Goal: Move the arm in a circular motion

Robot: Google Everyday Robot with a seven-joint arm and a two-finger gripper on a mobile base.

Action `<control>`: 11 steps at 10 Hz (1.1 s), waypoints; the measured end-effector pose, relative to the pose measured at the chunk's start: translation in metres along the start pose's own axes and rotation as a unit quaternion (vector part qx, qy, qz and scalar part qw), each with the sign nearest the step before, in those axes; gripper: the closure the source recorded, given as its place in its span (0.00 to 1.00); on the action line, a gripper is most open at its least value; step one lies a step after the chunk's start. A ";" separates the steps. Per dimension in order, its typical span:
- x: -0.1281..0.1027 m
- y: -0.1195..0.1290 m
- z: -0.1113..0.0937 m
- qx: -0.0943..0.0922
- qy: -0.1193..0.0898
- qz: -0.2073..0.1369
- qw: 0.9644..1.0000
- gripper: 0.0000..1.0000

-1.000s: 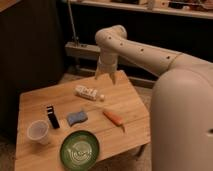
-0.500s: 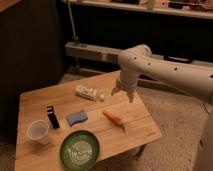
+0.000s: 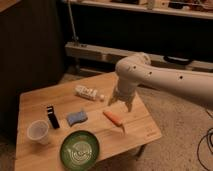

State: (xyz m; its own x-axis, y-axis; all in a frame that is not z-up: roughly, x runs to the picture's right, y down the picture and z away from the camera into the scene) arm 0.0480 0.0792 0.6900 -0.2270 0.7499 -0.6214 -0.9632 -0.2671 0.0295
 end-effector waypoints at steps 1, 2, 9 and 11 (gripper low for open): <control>0.007 0.021 0.000 -0.008 0.006 -0.023 1.000 0.35; 0.012 0.047 0.002 -0.018 0.013 -0.049 0.999 0.35; 0.000 0.223 -0.006 -0.071 0.033 -0.212 0.974 0.35; -0.033 0.259 -0.013 -0.074 0.013 -0.226 0.971 0.35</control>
State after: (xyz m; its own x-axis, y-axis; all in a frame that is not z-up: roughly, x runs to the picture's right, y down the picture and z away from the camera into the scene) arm -0.1921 -0.0229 0.7079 0.2200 0.7955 -0.5646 -0.9317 -0.0002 -0.3632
